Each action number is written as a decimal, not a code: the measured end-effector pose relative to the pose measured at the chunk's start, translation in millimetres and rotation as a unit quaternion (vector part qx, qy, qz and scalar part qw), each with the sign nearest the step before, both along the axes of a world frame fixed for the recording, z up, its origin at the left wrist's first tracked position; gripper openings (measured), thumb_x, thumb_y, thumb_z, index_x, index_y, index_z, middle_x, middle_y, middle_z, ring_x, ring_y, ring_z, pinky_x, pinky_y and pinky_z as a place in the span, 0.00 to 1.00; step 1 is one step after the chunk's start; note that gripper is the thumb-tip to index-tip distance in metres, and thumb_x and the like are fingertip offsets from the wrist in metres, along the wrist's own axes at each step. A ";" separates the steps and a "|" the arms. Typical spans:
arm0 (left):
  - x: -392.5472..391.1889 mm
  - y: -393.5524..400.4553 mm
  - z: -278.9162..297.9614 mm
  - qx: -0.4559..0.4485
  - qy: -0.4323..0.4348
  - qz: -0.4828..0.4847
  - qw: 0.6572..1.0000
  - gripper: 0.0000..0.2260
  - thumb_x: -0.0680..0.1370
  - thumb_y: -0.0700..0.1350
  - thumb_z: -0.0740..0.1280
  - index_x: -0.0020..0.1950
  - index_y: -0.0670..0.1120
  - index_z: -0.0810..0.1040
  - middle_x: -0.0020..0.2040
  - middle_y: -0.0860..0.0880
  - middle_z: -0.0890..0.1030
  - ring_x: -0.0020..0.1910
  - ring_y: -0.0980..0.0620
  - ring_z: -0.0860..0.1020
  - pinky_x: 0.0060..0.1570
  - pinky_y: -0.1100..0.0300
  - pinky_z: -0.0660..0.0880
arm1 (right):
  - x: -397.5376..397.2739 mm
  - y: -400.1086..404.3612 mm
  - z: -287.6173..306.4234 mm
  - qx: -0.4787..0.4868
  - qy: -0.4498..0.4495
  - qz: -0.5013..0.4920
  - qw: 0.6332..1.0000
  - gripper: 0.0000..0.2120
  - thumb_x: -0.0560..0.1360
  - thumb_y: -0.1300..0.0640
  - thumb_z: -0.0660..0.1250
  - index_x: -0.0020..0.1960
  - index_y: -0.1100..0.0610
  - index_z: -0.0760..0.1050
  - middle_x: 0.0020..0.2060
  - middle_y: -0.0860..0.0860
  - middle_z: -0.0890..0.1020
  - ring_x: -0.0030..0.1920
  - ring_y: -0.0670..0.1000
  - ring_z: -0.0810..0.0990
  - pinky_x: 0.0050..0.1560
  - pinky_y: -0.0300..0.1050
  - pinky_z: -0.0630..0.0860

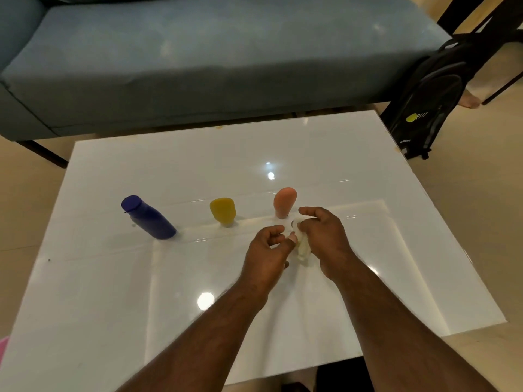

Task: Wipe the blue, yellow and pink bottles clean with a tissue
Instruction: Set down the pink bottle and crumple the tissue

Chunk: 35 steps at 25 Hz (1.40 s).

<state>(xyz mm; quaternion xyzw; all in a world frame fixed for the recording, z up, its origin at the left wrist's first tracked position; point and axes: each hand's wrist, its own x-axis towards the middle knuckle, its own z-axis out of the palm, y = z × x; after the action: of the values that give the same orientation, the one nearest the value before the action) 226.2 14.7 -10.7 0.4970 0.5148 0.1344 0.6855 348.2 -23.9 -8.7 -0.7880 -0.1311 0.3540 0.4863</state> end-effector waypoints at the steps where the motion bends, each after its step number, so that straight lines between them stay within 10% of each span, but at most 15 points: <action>1: -3.2 -3.0 2.5 -0.011 -0.006 -0.012 1.000 0.19 0.77 0.52 0.72 0.67 0.51 0.74 0.61 0.50 0.80 0.57 0.50 0.81 0.56 0.50 0.81 | -6.7 -3.6 4.4 0.008 0.017 0.012 1.000 0.13 0.74 0.61 0.64 0.55 0.48 0.77 0.48 0.46 0.81 0.48 0.49 0.81 0.52 0.52 0.80; 9: -48.1 -6.5 36.8 -0.049 -0.035 0.100 0.993 0.09 0.80 0.44 0.69 0.59 0.47 0.81 0.56 0.45 0.84 0.54 0.46 0.83 0.53 0.50 0.82 | -53.9 -27.0 38.9 0.094 0.150 0.061 0.982 0.11 0.75 0.62 0.68 0.57 0.56 0.77 0.49 0.54 0.84 0.47 0.53 0.84 0.45 0.48 0.82; 16: -107.4 -1.6 69.4 -0.131 -0.134 0.171 0.967 0.06 0.81 0.40 0.66 0.57 0.45 0.78 0.57 0.43 0.82 0.58 0.41 0.81 0.53 0.48 0.81 | -94.2 -17.0 72.4 0.114 0.109 0.069 0.985 0.14 0.75 0.66 0.65 0.59 0.56 0.75 0.52 0.55 0.81 0.49 0.55 0.82 0.45 0.51 0.82; 35: -265.2 20.8 91.1 0.005 -0.142 0.233 0.962 0.08 0.79 0.32 0.65 0.50 0.45 0.79 0.57 0.42 0.82 0.53 0.42 0.84 0.44 0.53 0.83 | -250.0 26.8 90.8 0.141 -0.048 0.213 0.966 0.11 0.73 0.58 0.71 0.48 0.51 0.69 0.46 0.53 0.79 0.45 0.52 0.82 0.41 0.51 0.83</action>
<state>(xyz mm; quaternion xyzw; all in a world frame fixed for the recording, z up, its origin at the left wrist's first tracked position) -39.0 35.5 80.4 0.3423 0.5130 0.3621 0.6990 98.2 2.9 82.1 -0.6815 -0.3676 0.3890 0.4991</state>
